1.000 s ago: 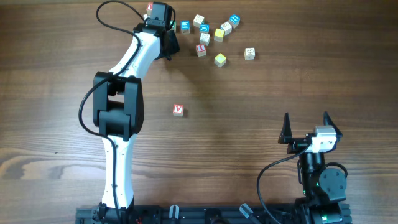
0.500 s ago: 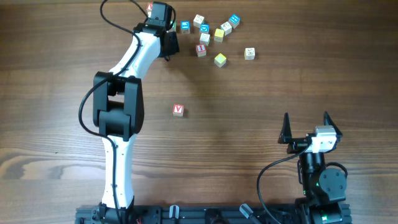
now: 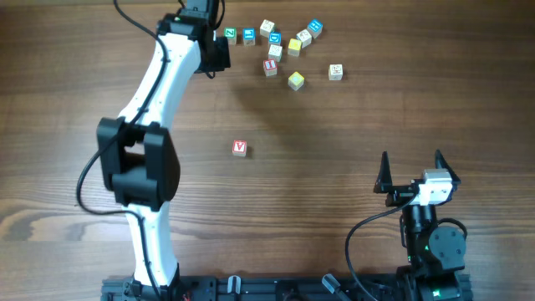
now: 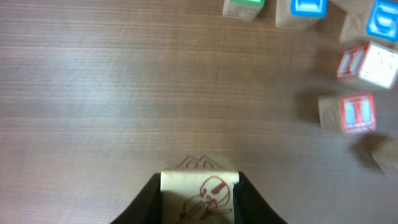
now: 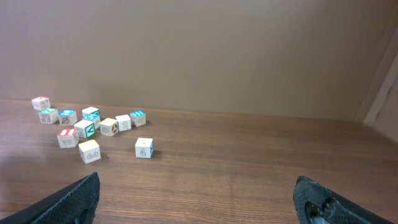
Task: Form a horizontal line
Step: 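Carry the 'M' block and set it left of the 'A' block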
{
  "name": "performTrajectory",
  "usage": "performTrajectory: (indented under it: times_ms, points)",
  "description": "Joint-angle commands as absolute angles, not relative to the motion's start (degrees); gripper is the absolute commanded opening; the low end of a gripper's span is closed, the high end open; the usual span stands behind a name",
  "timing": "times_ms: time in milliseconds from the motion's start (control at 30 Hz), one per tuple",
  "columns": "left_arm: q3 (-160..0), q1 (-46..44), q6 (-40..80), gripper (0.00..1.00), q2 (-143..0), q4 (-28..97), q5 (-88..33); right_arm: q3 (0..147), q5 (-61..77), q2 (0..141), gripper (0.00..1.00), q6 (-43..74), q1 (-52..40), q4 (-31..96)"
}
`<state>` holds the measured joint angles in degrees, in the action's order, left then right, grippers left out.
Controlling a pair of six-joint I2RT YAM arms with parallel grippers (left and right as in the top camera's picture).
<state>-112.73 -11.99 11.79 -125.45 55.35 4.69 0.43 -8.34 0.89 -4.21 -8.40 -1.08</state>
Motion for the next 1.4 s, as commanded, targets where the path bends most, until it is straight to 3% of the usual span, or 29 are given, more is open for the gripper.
performTrajectory:
  times_ms: [0, 100, 300, 467, 700, 867, 967, 1067, 1133, 1200, 1367]
  points:
    - [-112.51, -11.66, 10.66, 0.18, -118.26, 68.03, 1.74, 0.30, -7.49, 0.43, 1.00, -4.49, -8.16, -1.19]
    - [-112.33, -11.66, 10.66, 0.16, -117.62, 80.12, -0.08, 0.30, -7.49, 0.43, 1.00, -4.47, -8.16, -1.19]
    - [-106.28, -11.84, 10.90, 0.17, -117.64, 85.34, -0.60, 0.30, -7.49, 0.43, 1.00, -4.49, -8.16, -1.21]
    - [-97.34, -13.02, 10.90, 0.18, -117.64, 82.11, -0.60, 0.30, -7.49, 0.43, 1.00, -4.49, -8.16, -1.19]
    - [-85.78, -15.00, 10.90, 0.18, -117.64, 65.23, -0.60, 0.30, -7.49, 0.43, 1.00, -4.49, -8.16, -1.19]
    - [-85.32, -15.03, 10.90, 0.24, -117.64, 61.80, -0.60, 0.30, -7.49, 0.43, 1.00, -4.49, -8.16, -1.21]
    - [-85.32, -15.00, 10.92, 0.43, -117.64, 61.91, -0.60, 0.30, -7.49, 0.43, 1.00, -4.49, -8.16, -1.21]
    - [-85.32, -15.03, 10.90, 0.47, -117.64, 61.89, -0.60, 0.30, -7.49, 0.43, 1.00, -4.51, -8.16, -1.21]
    - [-85.32, -15.00, 10.90, 0.45, -117.64, 61.89, -0.60, 0.30, -7.49, 0.43, 1.00, -4.49, -8.16, -1.21]
    - [-85.32, -15.03, 10.90, 0.35, -117.64, 61.91, -0.62, 0.30, -7.49, 0.43, 1.00, -4.49, -8.16, -1.21]
    - [-85.32, -15.55, 10.85, 0.29, -117.64, 62.59, -0.62, 0.30, -7.49, 0.43, 1.00, -4.47, -8.16, -1.21]
